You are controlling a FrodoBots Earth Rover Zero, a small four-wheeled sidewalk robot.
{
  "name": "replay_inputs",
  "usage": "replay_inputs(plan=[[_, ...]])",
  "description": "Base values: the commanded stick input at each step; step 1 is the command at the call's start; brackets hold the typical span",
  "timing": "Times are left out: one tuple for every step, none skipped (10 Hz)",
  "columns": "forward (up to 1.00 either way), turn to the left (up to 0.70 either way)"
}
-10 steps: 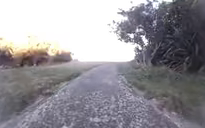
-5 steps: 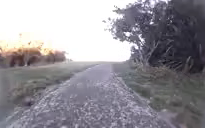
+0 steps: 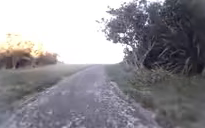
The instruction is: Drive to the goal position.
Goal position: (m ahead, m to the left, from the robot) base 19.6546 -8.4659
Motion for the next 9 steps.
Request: replay_inputs(plan=[[1.00,-0.03],[1.00,-0.03],[1.00,0.06],[1.00,0.13],[1.00,0.32],[1.00,0.29],[1.00,0.00],[1.00,0.00],[1.00,0.00]])
